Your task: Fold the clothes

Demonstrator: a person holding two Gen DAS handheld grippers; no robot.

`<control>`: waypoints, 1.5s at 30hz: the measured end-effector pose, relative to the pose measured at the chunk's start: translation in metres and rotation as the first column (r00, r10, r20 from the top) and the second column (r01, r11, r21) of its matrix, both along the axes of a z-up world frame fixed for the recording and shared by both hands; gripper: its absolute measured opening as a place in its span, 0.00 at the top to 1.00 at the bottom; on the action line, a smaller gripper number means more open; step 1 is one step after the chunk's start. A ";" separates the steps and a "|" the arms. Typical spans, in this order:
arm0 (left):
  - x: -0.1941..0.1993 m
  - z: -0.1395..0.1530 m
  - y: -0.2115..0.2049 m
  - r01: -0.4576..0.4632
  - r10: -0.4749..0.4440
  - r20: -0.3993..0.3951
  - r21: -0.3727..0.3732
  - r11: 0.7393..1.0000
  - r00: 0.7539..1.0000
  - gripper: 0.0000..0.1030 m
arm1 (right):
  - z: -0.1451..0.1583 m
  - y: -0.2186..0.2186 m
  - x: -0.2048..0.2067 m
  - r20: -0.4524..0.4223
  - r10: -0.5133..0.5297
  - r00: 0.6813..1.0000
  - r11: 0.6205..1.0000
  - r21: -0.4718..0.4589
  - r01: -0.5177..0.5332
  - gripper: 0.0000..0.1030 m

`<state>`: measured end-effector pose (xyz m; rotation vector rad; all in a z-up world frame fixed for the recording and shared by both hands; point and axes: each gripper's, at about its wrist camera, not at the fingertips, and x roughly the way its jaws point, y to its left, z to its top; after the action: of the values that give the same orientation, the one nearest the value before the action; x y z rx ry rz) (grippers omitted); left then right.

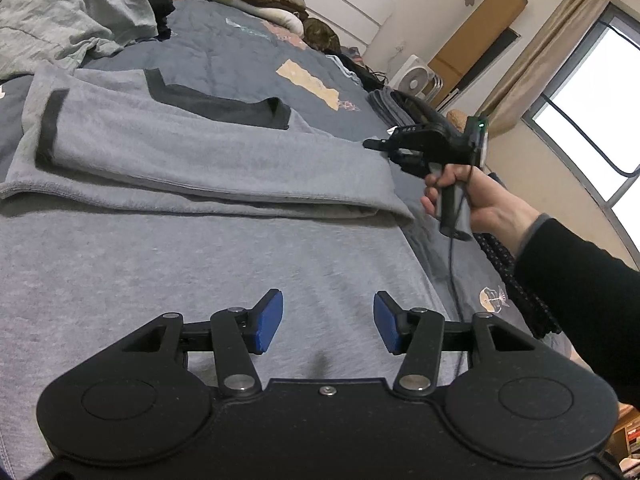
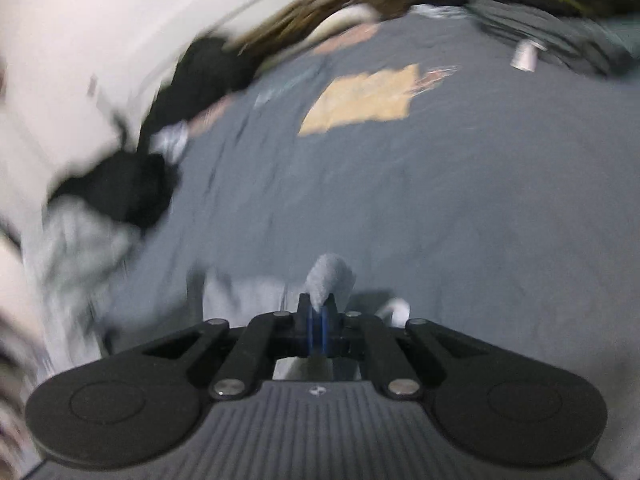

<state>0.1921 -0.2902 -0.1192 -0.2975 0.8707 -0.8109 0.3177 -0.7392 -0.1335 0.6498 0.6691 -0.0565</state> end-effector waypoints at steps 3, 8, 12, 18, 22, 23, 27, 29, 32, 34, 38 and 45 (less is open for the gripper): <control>-0.001 0.000 -0.001 0.005 -0.005 0.000 0.005 1.000 1.000 0.51 | -0.021 -0.016 0.006 -0.064 -0.075 0.995 0.994 0.080 0.080 0.93; -0.001 0.002 -0.001 0.007 -0.007 0.000 0.003 1.000 1.000 0.51 | -0.017 -0.023 -0.018 -0.012 -0.103 0.995 0.986 0.133 0.104 0.85; -0.002 0.006 0.000 0.005 -0.005 0.007 -0.005 1.000 1.000 0.50 | 0.015 -0.010 -0.054 0.078 -0.019 0.997 1.000 -0.013 0.020 0.65; -0.005 0.012 -0.001 0.004 -0.004 0.019 -0.013 1.000 1.000 0.50 | 0.033 0.063 -0.126 -0.022 0.299 0.954 0.805 -0.531 -0.265 0.55; -0.008 0.013 -0.005 0.015 -0.015 0.026 -0.005 1.000 1.000 0.49 | 0.020 0.106 -0.149 -0.141 0.427 0.893 0.580 -0.716 -0.390 0.50; -0.009 0.013 -0.006 0.019 -0.019 0.027 -0.003 1.000 0.999 0.49 | 0.012 0.115 -0.148 -0.171 0.429 0.887 0.523 -0.753 -0.399 0.50; -0.010 0.012 -0.009 0.029 -0.029 0.031 0.010 1.000 0.999 0.48 | -0.013 0.134 -0.140 -0.246 0.401 0.882 0.378 -0.833 -0.404 0.52; -0.010 0.011 -0.010 0.032 -0.032 0.027 0.014 0.999 0.999 0.48 | -0.011 0.133 -0.139 -0.195 0.387 0.901 0.429 -0.827 -0.363 0.70; -0.010 0.009 -0.010 0.034 -0.035 0.022 0.020 0.999 0.999 0.48 | -0.010 0.143 -0.147 -0.213 0.429 0.878 0.331 -0.867 -0.372 0.98; -0.010 0.010 -0.010 0.035 -0.035 0.023 0.019 0.999 0.999 0.48 | -0.015 0.150 -0.157 -0.309 0.487 0.817 0.207 -0.868 -0.451 0.99; -0.010 0.010 -0.010 0.033 -0.033 0.022 0.015 0.999 0.999 0.48 | -0.021 0.149 -0.165 -0.416 0.507 0.755 0.076 -0.851 -0.520 0.98; -0.007 0.015 -0.004 0.010 -0.012 0.055 0.032 0.999 0.998 0.46 | 0.009 0.134 -0.166 -0.328 0.488 0.809 0.350 -0.775 -0.526 0.88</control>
<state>0.1846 -0.2946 -0.1046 -0.2418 0.8328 -0.8116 0.1517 -0.6052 -0.1246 -0.5637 0.7614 0.1923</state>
